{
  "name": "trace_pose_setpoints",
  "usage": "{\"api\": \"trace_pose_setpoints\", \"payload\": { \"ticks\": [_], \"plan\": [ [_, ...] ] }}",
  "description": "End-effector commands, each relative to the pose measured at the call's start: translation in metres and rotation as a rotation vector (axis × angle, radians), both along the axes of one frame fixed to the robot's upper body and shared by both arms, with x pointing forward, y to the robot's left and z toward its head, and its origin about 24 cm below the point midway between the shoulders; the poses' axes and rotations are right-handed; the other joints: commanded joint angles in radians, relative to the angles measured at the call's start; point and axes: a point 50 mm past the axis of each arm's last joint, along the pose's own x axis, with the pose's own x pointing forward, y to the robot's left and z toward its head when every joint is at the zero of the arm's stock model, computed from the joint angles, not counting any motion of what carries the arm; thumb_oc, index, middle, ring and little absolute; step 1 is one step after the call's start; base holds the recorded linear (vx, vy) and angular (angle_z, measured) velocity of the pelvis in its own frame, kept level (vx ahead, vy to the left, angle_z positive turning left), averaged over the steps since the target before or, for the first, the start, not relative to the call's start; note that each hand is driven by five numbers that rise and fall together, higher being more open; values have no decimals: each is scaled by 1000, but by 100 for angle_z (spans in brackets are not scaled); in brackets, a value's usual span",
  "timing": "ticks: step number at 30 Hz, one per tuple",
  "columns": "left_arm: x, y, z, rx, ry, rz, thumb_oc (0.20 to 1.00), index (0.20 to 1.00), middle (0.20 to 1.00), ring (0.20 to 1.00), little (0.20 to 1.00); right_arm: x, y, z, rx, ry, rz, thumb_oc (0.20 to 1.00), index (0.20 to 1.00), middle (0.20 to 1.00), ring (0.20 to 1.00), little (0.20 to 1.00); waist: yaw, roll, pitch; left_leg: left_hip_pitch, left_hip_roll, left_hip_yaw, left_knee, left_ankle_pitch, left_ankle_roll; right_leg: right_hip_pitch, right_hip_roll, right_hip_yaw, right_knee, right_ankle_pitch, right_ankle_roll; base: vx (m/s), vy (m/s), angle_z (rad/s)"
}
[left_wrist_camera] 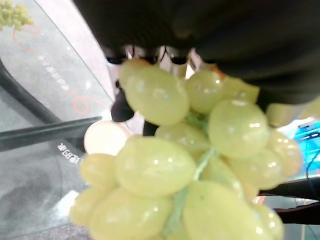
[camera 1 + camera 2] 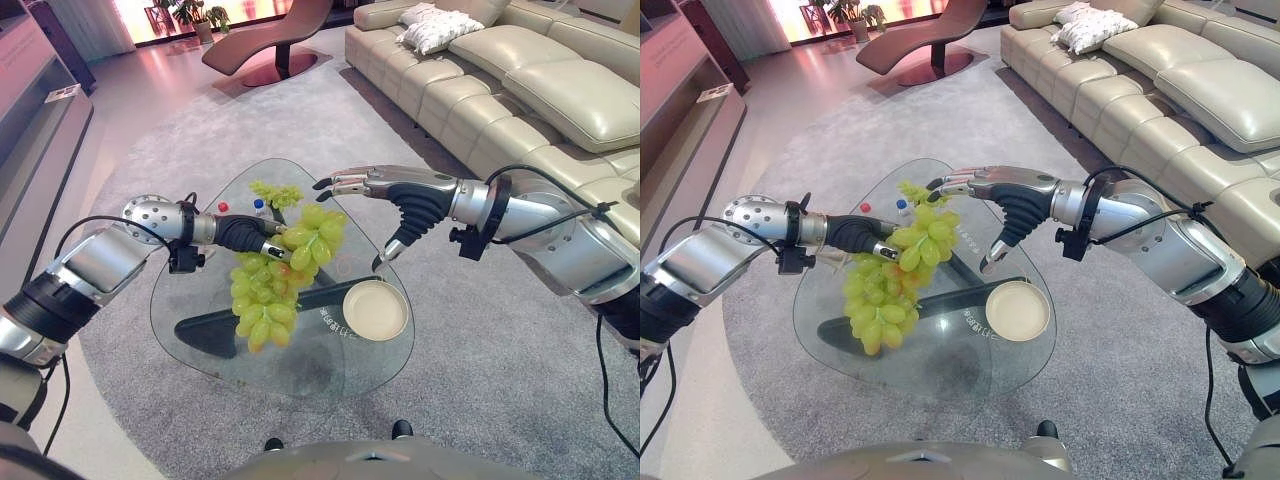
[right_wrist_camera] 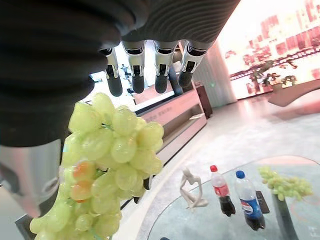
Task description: Pick up fruits into the plate
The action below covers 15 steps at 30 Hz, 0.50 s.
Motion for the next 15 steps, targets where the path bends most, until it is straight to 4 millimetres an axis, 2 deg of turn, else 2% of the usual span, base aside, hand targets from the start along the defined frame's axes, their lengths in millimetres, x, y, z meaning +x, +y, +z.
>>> {"api": "trace_pose_setpoints", "payload": {
  "ticks": [1, 15],
  "plan": [
    [3, -14, 57, -54, -163, -97, 200, 200, 200, 200, 200, -9, 13, 21, 81, -95, 83, 1000, 1000, 1000, 1000, 1000, 5, -45, -26, 0, -38, -26, 33, -111, 29, 35, -34, 12, 46, -86, 43, 0, 0, 0],
    [2, -40, 51, -152, -141, -155, 200, 200, 200, 200, 200, -11, 30, 16, 169, -66, 122, 1000, 1000, 1000, 1000, 1000, -2, -47, -28, 8, -34, -13, 37, -115, 30, 35, -36, 18, 49, -86, 45, 1, 0, -1]
  ]
}}
